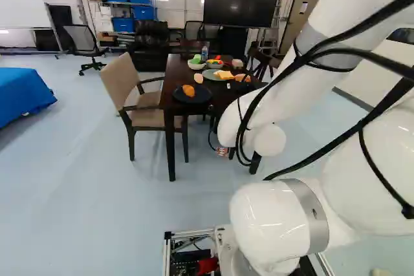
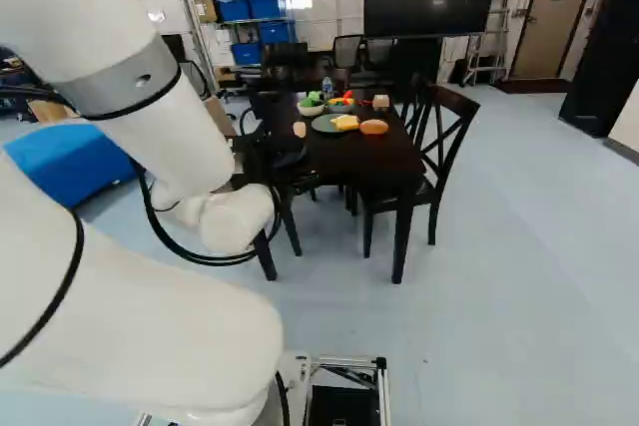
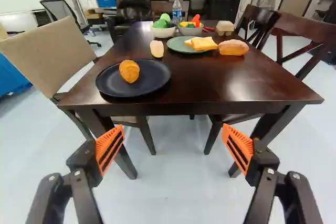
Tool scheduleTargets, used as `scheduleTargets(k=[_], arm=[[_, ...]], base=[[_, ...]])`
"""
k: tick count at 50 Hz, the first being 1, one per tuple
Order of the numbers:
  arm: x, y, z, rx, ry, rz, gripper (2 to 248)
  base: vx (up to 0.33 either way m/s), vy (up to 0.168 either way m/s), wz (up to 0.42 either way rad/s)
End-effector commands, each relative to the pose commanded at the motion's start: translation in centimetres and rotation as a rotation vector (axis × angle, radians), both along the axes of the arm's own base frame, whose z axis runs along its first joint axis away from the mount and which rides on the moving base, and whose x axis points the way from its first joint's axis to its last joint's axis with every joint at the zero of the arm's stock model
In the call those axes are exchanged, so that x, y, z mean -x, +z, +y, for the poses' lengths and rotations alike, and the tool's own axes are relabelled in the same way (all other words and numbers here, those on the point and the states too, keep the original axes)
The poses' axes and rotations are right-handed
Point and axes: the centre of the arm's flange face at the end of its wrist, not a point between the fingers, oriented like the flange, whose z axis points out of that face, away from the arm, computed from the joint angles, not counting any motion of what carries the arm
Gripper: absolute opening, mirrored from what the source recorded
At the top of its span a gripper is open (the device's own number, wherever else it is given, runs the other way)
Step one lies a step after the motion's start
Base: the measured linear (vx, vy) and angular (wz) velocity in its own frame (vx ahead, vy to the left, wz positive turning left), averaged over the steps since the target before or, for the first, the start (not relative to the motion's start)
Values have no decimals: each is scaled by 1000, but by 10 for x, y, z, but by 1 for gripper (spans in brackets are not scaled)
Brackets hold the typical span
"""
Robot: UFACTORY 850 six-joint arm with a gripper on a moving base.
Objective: Move the croissant to the empty plate
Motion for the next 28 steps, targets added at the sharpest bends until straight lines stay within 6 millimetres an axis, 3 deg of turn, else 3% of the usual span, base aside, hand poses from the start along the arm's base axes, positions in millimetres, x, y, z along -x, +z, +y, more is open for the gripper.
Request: scheduleTargets(k=[28], arm=[[2,-1,0,0,-1,-6,247]], base=[[0,0,0]])
